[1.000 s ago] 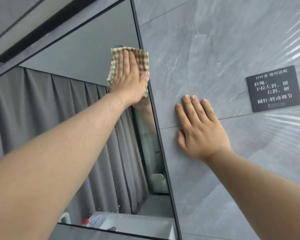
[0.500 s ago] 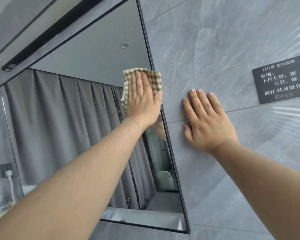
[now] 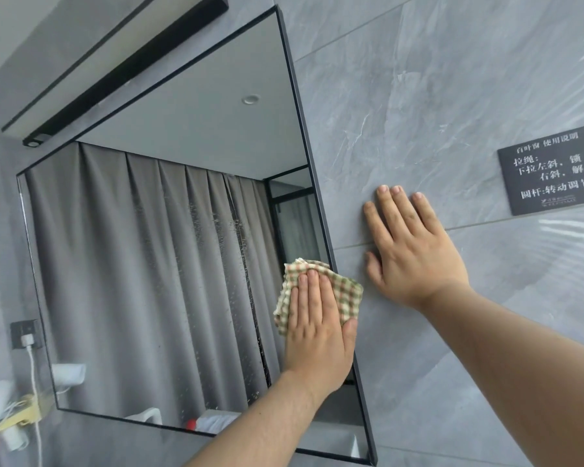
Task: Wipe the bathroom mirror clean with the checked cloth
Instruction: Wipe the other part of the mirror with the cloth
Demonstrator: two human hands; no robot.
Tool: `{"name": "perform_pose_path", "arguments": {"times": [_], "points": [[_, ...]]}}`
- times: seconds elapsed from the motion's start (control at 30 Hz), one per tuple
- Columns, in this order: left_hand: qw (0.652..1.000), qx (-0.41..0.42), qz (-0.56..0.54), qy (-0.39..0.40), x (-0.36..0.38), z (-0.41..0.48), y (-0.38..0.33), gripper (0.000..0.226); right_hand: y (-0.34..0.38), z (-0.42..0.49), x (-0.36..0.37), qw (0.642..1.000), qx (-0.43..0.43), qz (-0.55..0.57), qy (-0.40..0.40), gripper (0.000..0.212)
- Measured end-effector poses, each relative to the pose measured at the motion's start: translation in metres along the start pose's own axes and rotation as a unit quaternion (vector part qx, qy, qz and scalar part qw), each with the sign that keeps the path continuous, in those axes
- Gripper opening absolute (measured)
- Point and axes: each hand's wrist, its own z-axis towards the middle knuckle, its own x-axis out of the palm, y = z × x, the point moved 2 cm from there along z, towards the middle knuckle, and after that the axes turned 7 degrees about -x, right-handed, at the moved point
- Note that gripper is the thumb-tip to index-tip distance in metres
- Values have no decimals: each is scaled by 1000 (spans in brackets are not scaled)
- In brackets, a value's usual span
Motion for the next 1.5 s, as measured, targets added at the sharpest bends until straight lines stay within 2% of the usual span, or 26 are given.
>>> {"name": "perform_pose_path", "arguments": {"times": [0.13, 0.27, 0.33, 0.43, 0.6, 0.73, 0.93, 1.1, 1.23, 1.4, 1.5], "points": [[1000, 24, 17, 2, -1, 4, 1, 72, 0, 0, 0, 1000, -1, 2, -3, 70], [1000, 10, 4, 16, -19, 31, 0, 77, 0, -1, 1, 1000, -1, 1, -2, 70], [999, -8, -15, 51, -35, 57, -1, 77, 0, -1, 2, 1000, -2, 0, 0, 70], [999, -30, -16, 32, -61, 106, -3, 77, 0, 0, 1, 1000, 2, 1, 2, 70], [996, -68, -31, 43, -109, 193, -5, 75, 0, 0, 1, 1000, -4, -1, 4, 70], [996, -75, -39, 23, -127, 227, -4, 74, 0, 0, 2, 1000, -2, 0, 5, 70], [997, -58, -54, -6, -109, 193, -7, 73, 0, -1, 1, 1000, 0, 5, 1, 69], [998, -24, -43, 29, -83, 149, 0, 73, 0, -1, 2, 1000, 0, 12, -6, 67], [998, 39, -34, 39, -63, 102, 8, 75, 0, -1, 1, 1000, 2, 15, -16, 67], [989, 64, -119, 56, -73, 96, 24, 65, 0, 0, 0, 1000, 1, 15, -13, 67], [992, 125, -11, 25, -88, 116, 36, 64, -1, 0, 0, 1000, 1, 13, -7, 68]]}}
